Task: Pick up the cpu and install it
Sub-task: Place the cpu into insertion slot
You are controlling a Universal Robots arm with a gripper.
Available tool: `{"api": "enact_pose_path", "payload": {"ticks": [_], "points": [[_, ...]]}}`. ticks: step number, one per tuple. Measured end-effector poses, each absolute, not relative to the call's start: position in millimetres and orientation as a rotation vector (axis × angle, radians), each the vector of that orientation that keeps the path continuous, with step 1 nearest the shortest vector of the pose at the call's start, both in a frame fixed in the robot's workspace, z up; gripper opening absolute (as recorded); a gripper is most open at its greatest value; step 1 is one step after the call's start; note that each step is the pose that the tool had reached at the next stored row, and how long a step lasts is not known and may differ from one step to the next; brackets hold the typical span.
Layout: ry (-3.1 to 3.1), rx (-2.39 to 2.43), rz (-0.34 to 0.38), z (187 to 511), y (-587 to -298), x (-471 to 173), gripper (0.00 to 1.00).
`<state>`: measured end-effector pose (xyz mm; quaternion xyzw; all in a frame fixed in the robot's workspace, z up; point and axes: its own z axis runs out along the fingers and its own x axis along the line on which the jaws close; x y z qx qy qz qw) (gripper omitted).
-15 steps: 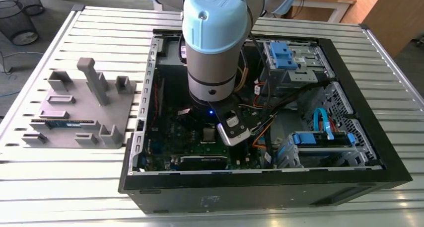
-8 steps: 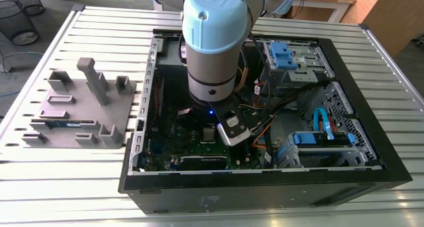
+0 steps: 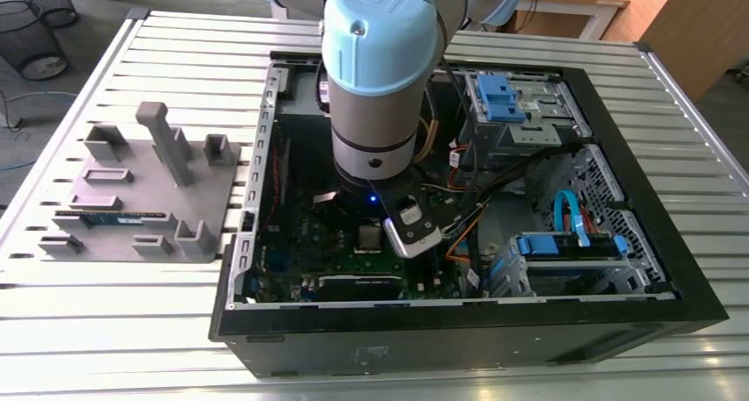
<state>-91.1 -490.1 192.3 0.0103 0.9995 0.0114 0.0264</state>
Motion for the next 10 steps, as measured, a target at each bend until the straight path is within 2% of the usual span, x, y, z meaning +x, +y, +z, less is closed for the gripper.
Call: {"api": "enact_pose_path", "payload": {"ticks": [10], "points": [[3.082,0.032,0.046,199.1,-490.0,-95.9,0.44]]}}
